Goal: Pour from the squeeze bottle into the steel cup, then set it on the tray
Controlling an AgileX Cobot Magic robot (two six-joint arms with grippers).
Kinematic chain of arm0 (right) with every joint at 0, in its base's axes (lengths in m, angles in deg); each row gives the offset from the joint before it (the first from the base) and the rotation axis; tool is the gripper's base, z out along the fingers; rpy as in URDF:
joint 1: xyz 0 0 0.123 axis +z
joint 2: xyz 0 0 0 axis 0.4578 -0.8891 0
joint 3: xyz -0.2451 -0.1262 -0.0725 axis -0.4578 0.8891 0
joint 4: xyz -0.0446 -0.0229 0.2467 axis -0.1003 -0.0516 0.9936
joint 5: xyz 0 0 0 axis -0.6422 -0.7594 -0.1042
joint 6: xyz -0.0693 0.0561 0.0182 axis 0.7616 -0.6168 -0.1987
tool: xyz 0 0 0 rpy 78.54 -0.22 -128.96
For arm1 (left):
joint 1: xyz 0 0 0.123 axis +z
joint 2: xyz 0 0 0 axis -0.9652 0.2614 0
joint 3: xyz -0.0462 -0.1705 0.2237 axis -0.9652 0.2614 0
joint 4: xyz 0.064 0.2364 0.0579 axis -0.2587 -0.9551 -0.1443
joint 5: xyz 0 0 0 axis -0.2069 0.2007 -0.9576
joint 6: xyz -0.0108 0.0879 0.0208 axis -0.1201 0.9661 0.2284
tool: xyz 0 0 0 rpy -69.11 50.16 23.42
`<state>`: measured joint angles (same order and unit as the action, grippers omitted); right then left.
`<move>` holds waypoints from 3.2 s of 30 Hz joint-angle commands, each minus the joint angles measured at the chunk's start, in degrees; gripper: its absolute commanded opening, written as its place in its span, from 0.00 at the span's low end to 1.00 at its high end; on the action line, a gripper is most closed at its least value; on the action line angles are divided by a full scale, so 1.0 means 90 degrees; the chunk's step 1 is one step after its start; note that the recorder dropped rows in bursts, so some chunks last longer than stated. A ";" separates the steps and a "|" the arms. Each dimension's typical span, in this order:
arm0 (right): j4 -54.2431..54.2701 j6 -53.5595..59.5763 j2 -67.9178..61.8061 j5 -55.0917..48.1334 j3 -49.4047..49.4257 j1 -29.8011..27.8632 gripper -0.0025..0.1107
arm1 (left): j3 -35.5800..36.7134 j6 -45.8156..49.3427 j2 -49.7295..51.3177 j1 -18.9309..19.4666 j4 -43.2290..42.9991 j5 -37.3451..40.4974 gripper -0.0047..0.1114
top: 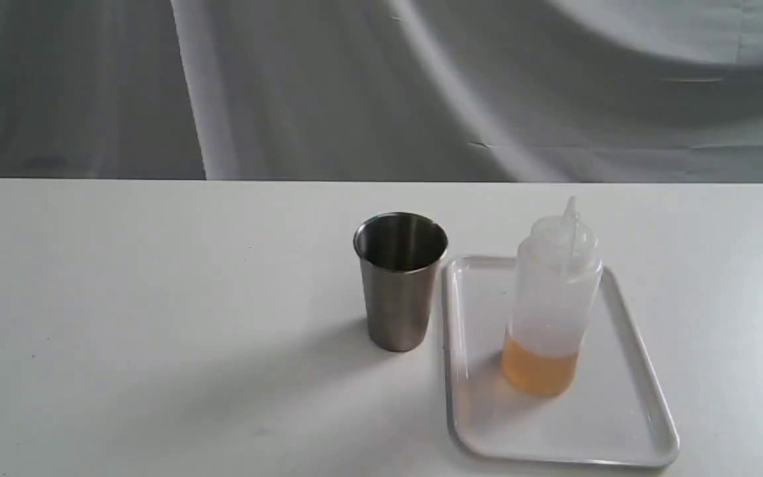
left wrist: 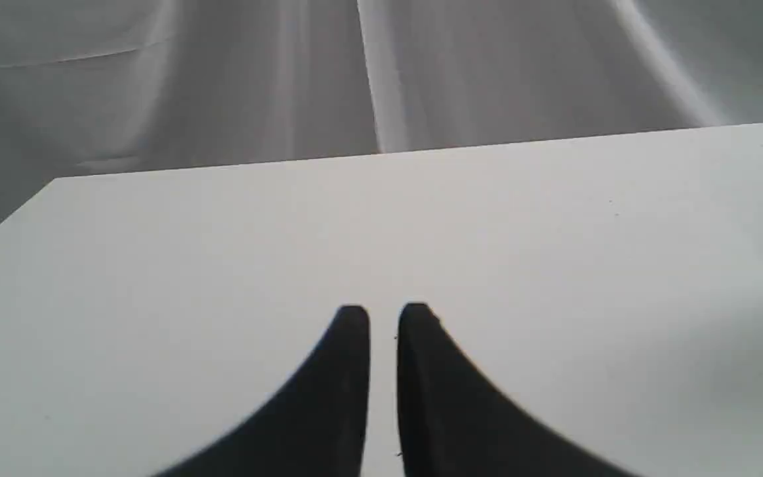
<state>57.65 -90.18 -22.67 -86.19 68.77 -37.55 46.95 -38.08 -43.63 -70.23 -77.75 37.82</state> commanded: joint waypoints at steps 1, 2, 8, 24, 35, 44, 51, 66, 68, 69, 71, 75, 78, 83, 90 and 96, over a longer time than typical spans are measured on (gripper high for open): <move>0.0006 0.0215 0.0016 -0.0347 0.0020 0.0024 0.02 | 0.0028 -0.0012 -0.0032 -0.0023 -0.0015 -0.0045 0.11; 0.0006 0.0229 0.0016 -0.0396 0.0020 0.0024 0.02 | 0.0028 -0.0012 -0.0032 -0.0023 -0.0015 -0.0045 0.11; 0.0006 0.0378 0.0016 -0.0776 0.0020 0.0024 0.02 | 0.0028 -0.0012 -0.0032 -0.0023 -0.0015 -0.0045 0.11; 0.0131 0.0378 0.0016 -0.1084 0.0020 0.0024 0.02 | 0.0028 -0.0012 -0.0032 -0.0023 -0.0015 -0.0045 0.11; 0.0204 0.0333 0.0016 -0.1112 0.0020 0.0024 0.02 | 0.0028 -0.0012 -0.0032 -0.0023 -0.0015 -0.0045 0.11; 0.0201 0.0333 0.0016 -0.1066 0.0020 0.0028 0.02 | 0.0028 -0.0012 -0.0032 -0.0023 -0.0015 -0.0045 0.11; 0.0201 0.0333 0.0016 -0.1067 0.0020 0.0028 0.02 | 0.0028 -0.0012 -0.0032 -0.0023 -0.0015 -0.0045 0.11; 0.0201 0.0345 0.0016 -0.1067 0.0020 0.0028 0.02 | 0.0028 -0.0012 -0.0032 -0.0023 -0.0015 -0.0045 0.11; 0.0201 0.0345 0.0016 -0.1067 0.0020 0.0028 0.02 | 0.0028 -0.0012 -0.0032 -0.0023 -0.0015 -0.0045 0.11; 0.0201 0.0345 0.0016 -0.1067 0.0020 0.0028 0.02 | 0.0028 -0.0012 -0.0032 -0.0023 -0.0015 -0.0045 0.11; 0.0201 0.0333 0.0016 -0.1067 0.0020 0.0028 0.02 | 0.0028 -0.0012 -0.0032 -0.0023 -0.0015 -0.0045 0.11; 0.0201 0.0333 0.0016 -0.1067 0.0020 0.0028 0.02 | 0.0028 -0.0012 -0.0032 -0.0023 -0.0015 -0.0045 0.11; 0.0201 0.0333 0.0016 -0.1067 0.0020 0.0028 0.02 | 0.0028 -0.0012 -0.0032 -0.0023 -0.0015 -0.0045 0.11; 0.0201 0.0333 0.0016 -0.1067 0.0020 0.0028 0.02 | 0.0028 -0.0012 -0.0032 -0.0023 -0.0015 -0.0045 0.11; 0.0201 0.0333 0.0016 -0.1067 0.0020 0.0028 0.02 | 0.0028 -0.0012 -0.0032 -0.0023 -0.0015 -0.0045 0.11; 0.0201 0.0333 0.0016 -0.1067 0.0020 0.0028 0.02 | 0.0028 -0.0012 -0.0032 -0.0023 -0.0015 -0.0045 0.11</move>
<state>59.20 -87.25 -22.67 -96.05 68.77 -37.55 46.95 -38.08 -43.63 -70.23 -77.75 37.82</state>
